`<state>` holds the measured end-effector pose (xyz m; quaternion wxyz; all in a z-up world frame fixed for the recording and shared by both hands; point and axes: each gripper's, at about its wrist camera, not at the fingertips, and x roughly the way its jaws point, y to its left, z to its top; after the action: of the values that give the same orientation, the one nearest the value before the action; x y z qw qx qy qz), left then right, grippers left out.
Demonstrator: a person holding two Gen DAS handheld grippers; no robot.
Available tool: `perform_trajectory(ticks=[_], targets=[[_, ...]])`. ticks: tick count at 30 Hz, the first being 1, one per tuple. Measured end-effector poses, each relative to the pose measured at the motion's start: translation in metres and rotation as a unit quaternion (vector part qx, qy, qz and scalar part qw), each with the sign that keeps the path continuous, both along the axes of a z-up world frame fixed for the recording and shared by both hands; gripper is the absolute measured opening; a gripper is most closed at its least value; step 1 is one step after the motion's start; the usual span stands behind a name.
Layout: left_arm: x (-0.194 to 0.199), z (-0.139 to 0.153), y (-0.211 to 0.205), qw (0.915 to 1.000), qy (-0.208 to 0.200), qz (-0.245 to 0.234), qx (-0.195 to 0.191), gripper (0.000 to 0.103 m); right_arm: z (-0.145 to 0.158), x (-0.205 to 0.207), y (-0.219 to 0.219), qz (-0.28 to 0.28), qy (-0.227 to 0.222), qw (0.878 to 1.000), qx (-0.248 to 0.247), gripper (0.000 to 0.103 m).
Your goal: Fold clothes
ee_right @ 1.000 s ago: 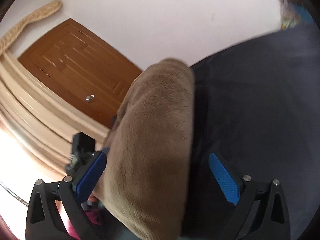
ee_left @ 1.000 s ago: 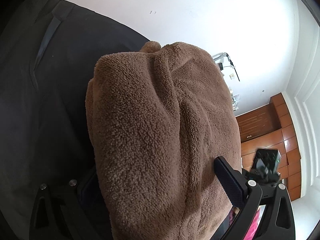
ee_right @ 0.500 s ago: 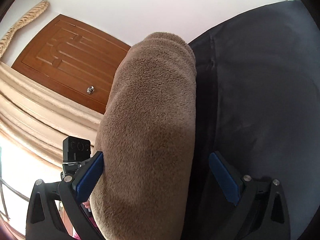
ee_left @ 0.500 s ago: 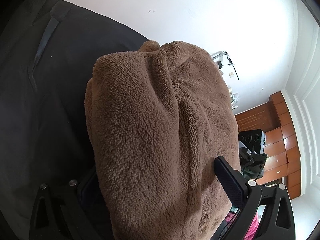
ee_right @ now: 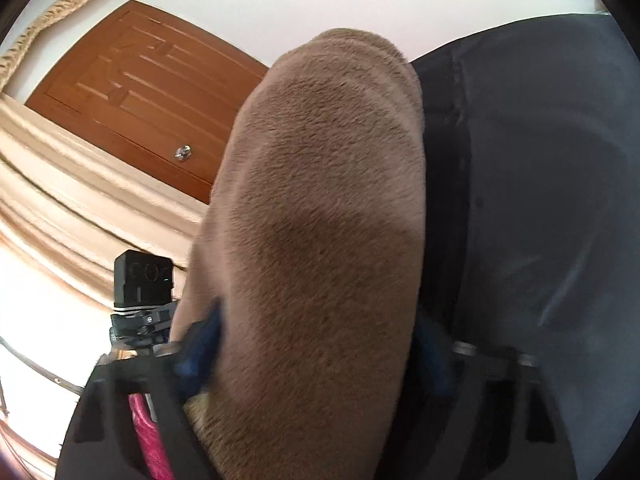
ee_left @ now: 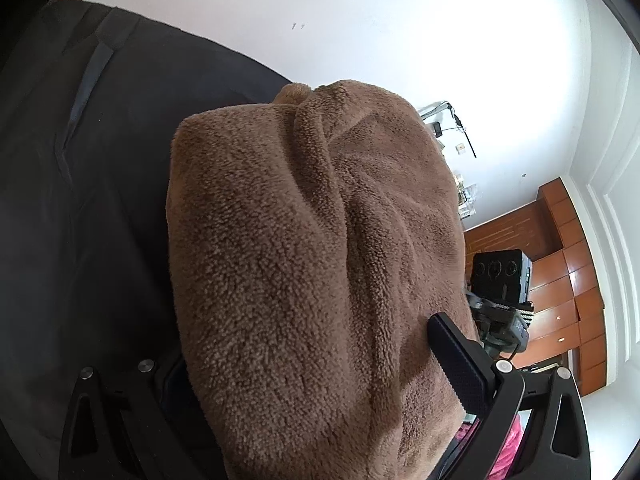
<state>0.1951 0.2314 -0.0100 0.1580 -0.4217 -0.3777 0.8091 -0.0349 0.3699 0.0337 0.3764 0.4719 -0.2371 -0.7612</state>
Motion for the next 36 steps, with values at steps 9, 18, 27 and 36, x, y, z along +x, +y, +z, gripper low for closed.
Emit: perform_trajectory(ticks=[9,18,27,36], targets=[[-0.003,-0.006,0.001,0.9982,0.006,0.019,0.057,0.073,0.018,0.02,0.002,-0.028,0.05,0.998,-0.009,0.055],[-0.002,0.023,0.042,0.9986,0.028,-0.014,0.042,0.061,0.052,0.081,0.053,-0.074,0.099,0.992,-0.01,0.052],[-0.001,0.073,0.179,0.9928,0.056,-0.105,0.004,0.061,0.089,0.162,0.139,-0.134,0.144,0.98,-0.014,0.052],[-0.04,0.086,0.343,0.9785,0.038,-0.203,-0.009,0.061,0.094,0.234,0.258,-0.235,0.156,0.959,-0.007,0.052]])
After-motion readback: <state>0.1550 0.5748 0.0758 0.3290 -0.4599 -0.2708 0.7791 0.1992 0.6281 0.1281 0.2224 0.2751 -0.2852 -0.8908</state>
